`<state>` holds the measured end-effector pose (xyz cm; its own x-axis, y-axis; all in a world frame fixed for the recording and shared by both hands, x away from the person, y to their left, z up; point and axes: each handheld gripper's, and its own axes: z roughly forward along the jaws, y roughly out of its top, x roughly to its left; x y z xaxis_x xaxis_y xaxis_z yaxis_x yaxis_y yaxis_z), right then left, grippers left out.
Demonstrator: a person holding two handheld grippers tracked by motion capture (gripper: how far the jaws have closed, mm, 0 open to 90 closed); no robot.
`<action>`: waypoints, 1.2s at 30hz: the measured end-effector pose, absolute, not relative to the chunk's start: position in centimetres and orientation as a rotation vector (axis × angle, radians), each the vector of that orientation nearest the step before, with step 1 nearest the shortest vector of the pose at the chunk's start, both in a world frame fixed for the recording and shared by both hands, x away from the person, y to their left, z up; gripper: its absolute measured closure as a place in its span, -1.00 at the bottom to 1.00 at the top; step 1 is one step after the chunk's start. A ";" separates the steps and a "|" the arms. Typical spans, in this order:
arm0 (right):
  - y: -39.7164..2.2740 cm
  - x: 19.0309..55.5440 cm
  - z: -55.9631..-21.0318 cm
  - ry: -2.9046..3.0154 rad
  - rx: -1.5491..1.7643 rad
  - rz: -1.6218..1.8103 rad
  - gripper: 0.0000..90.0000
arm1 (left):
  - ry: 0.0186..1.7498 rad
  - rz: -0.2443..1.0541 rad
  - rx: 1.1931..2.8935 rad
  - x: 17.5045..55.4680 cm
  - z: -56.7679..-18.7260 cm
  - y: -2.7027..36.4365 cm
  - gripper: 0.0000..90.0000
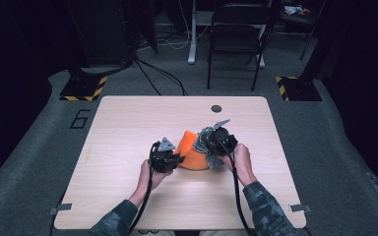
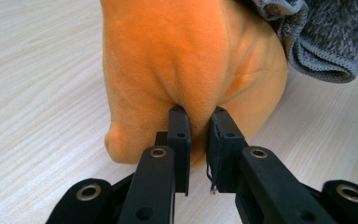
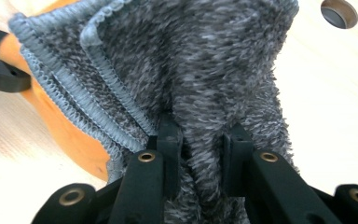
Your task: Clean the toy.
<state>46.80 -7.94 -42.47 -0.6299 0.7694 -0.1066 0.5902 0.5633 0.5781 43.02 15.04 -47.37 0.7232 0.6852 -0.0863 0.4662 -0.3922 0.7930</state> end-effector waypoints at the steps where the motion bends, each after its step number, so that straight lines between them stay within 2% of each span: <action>1: -8.0 46.8 -42.6 2.452 1.103 0.708 0.64 | 0.874 0.320 2.061 43.0 -47.4 15.1 0.79; 15: -8.9 47.5 -44.7 2.483 1.179 0.562 0.65 | 0.883 0.321 2.058 43.1 -47.6 15.3 0.79; 24: -9.6 48.5 -47.6 2.537 1.256 0.448 0.64 | 0.889 0.331 2.059 43.0 -47.6 15.5 0.78; 36: -8.7 47.7 -42.8 2.451 1.159 0.557 0.63 | 0.909 0.341 2.060 43.3 -47.7 15.9 0.78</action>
